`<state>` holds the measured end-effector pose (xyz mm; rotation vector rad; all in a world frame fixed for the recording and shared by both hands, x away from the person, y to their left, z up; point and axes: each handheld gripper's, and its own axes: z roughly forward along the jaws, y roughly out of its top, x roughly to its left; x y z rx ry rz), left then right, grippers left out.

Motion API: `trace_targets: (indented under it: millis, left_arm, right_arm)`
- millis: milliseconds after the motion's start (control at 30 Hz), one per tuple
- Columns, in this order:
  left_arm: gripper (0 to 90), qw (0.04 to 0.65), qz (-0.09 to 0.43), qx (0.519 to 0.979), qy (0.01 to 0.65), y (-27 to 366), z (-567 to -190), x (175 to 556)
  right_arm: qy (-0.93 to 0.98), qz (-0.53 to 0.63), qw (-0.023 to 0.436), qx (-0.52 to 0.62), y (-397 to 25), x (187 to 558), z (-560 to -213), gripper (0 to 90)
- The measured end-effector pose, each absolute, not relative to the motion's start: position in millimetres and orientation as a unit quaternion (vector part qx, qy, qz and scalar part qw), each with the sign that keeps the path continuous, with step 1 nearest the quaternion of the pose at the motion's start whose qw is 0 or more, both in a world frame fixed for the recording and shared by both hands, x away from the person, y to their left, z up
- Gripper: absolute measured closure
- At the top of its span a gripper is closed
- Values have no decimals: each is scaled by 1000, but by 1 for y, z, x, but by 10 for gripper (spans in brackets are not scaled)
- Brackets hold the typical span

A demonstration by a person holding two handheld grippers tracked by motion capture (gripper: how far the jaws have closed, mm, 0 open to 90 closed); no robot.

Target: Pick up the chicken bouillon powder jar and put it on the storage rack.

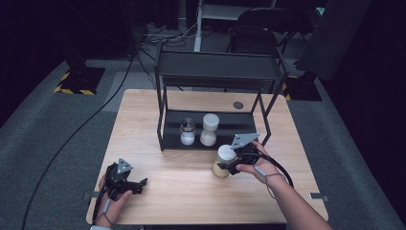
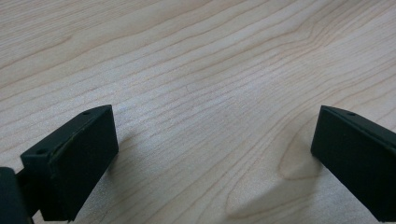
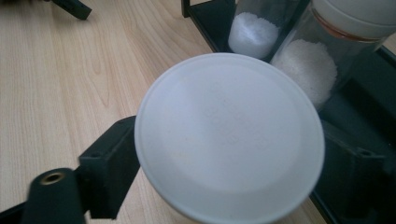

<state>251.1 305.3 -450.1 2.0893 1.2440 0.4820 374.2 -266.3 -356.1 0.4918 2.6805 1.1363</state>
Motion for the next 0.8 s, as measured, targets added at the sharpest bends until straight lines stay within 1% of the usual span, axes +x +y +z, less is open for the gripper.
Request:
trace_targets:
  millis: [33,100,133,500,800]
  left_arm:
    - [5,325,184,797,474,305,-450,251]
    - [5,325,184,797,474,305,-450,251]
    - [6,325,184,797,474,305,-450,251]
    - [5,325,184,797,475,305,-450,251]
    - [5,325,184,797,475,305,-450,251]
  right_arm:
    - [905,381,93,163,-265,375,-356,232]
    - [907,379,90,162,-264,377,-355,314]
    - [907,379,90,162,-264,377,-355,331]
    - [913,369,87,149,-259,379,-347,337]
    - [914,369,91,142,-263,378,-329,337]
